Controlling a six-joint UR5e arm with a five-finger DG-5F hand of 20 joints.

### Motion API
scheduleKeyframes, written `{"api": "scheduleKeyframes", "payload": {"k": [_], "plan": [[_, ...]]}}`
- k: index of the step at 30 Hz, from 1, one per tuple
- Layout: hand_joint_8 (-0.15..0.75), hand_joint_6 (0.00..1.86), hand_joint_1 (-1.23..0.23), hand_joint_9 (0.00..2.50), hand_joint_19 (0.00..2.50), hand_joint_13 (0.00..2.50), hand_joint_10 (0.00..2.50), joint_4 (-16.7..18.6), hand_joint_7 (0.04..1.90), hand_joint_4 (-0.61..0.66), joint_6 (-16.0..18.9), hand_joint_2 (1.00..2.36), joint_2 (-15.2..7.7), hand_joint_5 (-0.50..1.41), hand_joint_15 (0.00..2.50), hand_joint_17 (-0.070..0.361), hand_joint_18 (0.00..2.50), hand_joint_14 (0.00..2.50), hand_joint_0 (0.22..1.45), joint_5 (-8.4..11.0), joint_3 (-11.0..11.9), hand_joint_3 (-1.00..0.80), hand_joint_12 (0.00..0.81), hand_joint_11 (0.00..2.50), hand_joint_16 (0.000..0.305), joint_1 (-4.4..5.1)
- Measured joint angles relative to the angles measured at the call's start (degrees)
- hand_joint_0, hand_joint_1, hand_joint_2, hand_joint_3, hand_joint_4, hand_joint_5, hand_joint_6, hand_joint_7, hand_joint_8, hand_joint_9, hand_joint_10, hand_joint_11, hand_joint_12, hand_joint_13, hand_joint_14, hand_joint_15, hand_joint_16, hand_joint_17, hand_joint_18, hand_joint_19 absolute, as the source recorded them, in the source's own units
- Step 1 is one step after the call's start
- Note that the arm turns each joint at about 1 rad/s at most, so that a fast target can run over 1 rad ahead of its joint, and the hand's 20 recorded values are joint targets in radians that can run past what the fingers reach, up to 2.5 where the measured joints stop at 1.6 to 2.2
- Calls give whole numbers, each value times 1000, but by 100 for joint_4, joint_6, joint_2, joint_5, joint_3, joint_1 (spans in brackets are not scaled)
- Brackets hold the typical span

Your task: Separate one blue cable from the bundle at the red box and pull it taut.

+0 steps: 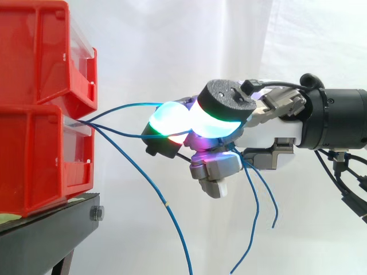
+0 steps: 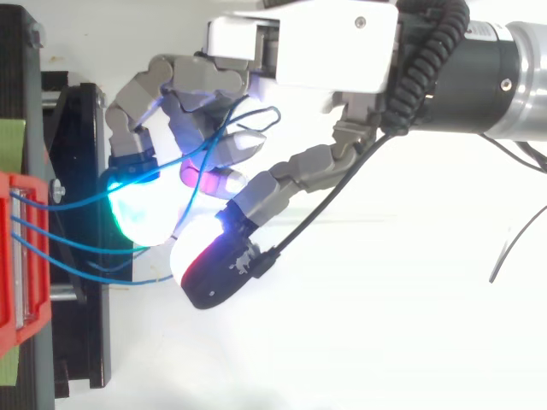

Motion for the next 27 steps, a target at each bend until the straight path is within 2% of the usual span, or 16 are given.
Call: {"api": "scheduleKeyframes", "payload": {"k": [3, 4, 6, 8, 13, 15, 19, 23, 27], "plan": [[321, 918, -869, 669, 845, 1042, 2171, 7, 981, 111, 138, 1000, -3, -178, 1380, 102, 902, 14, 530, 37, -2, -500, 374, 1484, 45, -1], [314, 912, -791, 709, 836, 1027, 2109, 8, 985, 102, 160, 1000, -2, -172, 1325, 100, 898, 17, 536, 47, -2, -500, 367, 1467, 45, -1], [286, 898, -695, 813, 841, 1011, 1856, 12, 1018, 74, 206, 1000, -2, -161, 1211, 95, 882, 20, 586, 72, -1, -500, 354, 1561, 42, -2], [271, 894, -697, 861, 843, 997, 1751, 17, 1037, 50, 224, 1000, -2, -158, 1158, 93, 879, 22, 627, 84, -3, -500, 355, 1582, 41, 0], [271, 899, -863, 919, 829, 916, 1373, 31, 1123, -31, 238, 1003, -2, -158, 1024, 95, 883, 26, 729, 92, -67, -476, 365, 1601, 42, 21], [270, 922, -903, 881, 817, 895, 1377, 68, 1121, -64, 243, 1005, -2, -171, 990, 95, 879, 25, 768, 113, -163, -446, 362, 1596, 42, 37], [264, 945, -923, 801, 792, 880, 1508, 216, 1056, -10, 259, 1007, -2, -195, 969, 87, 837, 24, 825, 188, -311, -425, 344, 1499, 39, 61], [248, 948, -915, 763, 777, 886, 1604, 310, 1006, 15, 267, 1006, -2, -204, 984, 78, 825, 23, 845, 239, -353, -430, 321, 1403, 35, 74], [228, 946, -913, 705, 720, 881, 1729, 319, 931, 29, 269, 1008, -2, -227, 932, 51, 819, 22, 861, 248, -361, -407, 250, 1279, 23, 76]]}}
